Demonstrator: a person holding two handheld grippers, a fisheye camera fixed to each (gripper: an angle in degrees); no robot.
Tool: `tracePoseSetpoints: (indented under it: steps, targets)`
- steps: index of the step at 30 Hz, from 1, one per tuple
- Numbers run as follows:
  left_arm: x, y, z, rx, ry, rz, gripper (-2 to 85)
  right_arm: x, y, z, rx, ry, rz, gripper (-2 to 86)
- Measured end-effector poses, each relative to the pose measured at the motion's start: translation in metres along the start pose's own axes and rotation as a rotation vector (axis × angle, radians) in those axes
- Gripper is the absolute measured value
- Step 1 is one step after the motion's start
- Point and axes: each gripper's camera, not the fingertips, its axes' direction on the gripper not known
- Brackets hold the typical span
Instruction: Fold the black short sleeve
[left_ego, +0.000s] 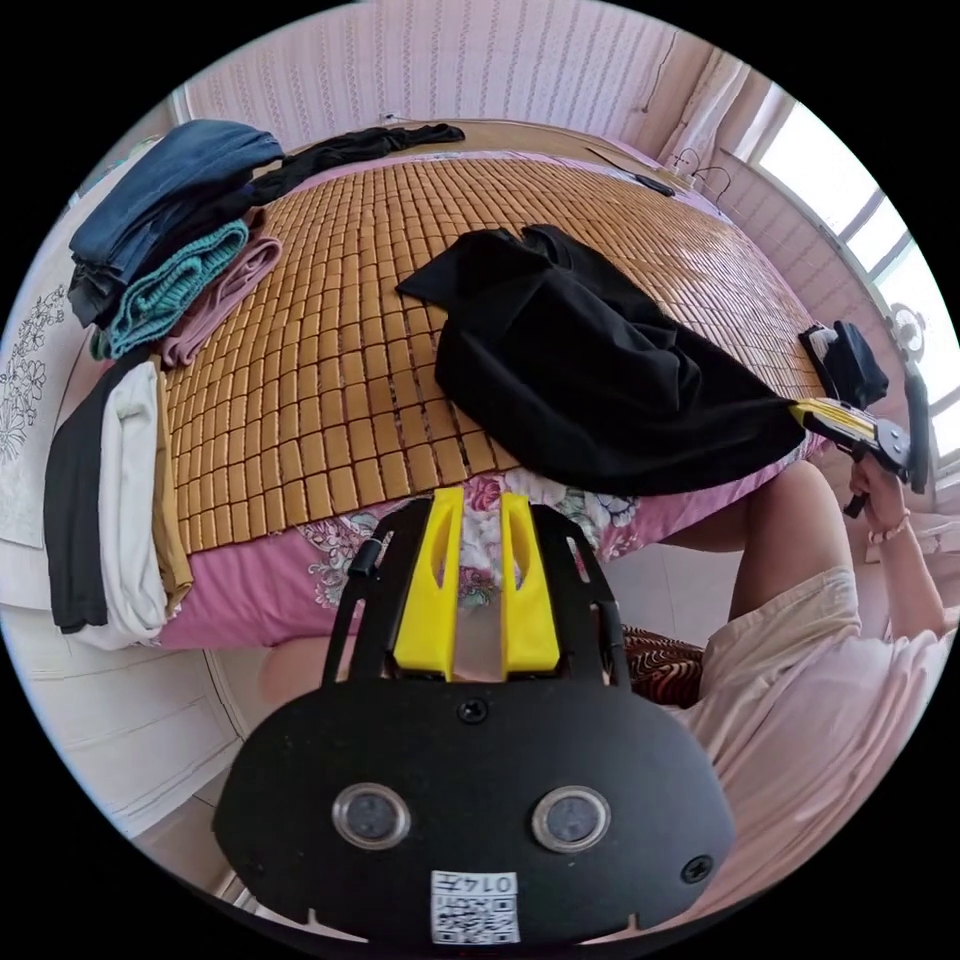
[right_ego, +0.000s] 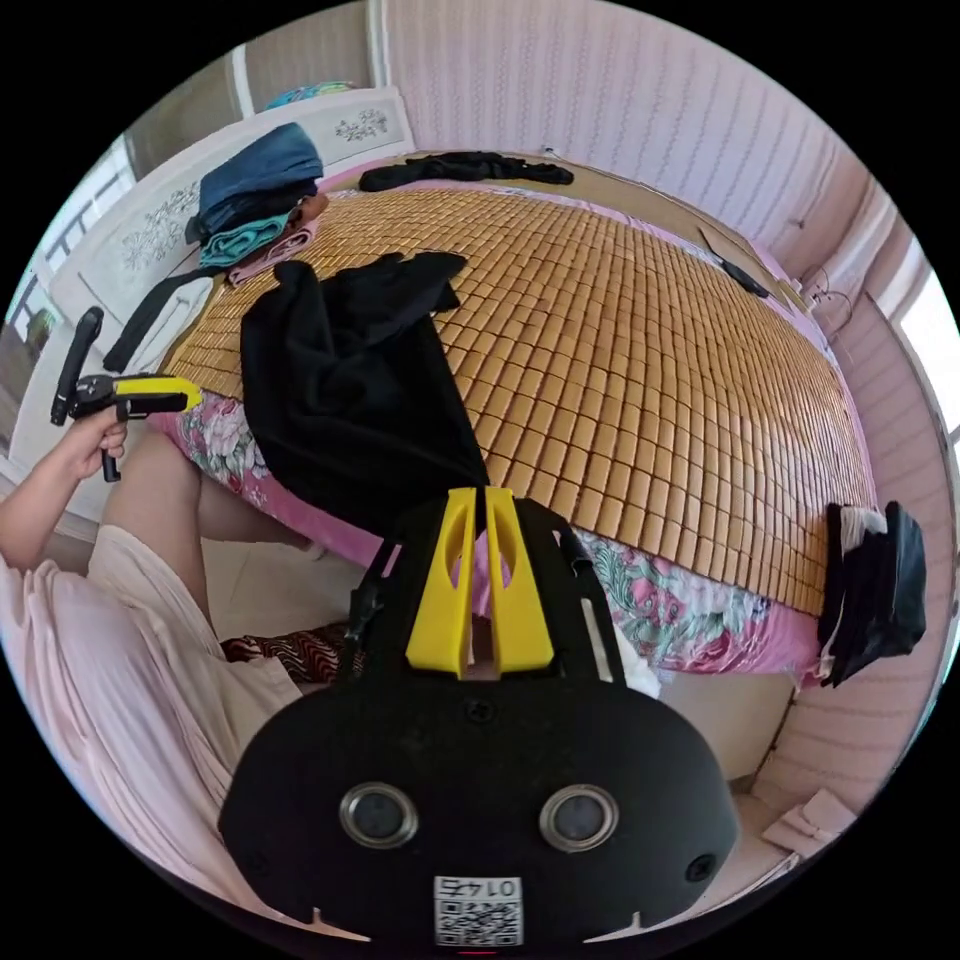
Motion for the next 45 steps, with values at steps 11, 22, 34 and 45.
tracePoseSetpoints:
  steps: [11, 22, 34, 45]
  targets:
    - [0.005, -0.058, -0.011, -0.041, -0.007, 0.069, 10.0, -0.04, 0.055, 0.003, -0.084, 0.024, 0.136, -0.1]
    - [-0.027, -0.032, -0.128, 0.094, 0.067, 0.059, 0.2, -0.093, 0.092, -0.081, 0.139, -0.081, 0.184, -0.1]
    - [-0.077, 0.091, -0.468, 0.748, 0.386, 0.078, -0.4, -0.136, 0.155, -0.374, 0.909, -0.231, 0.065, 0.2]
    - [-0.034, 0.144, -0.697, 1.074, 0.306, 0.35, -0.5, -0.167, 0.209, -0.619, 1.196, -0.296, -0.179, 0.4]
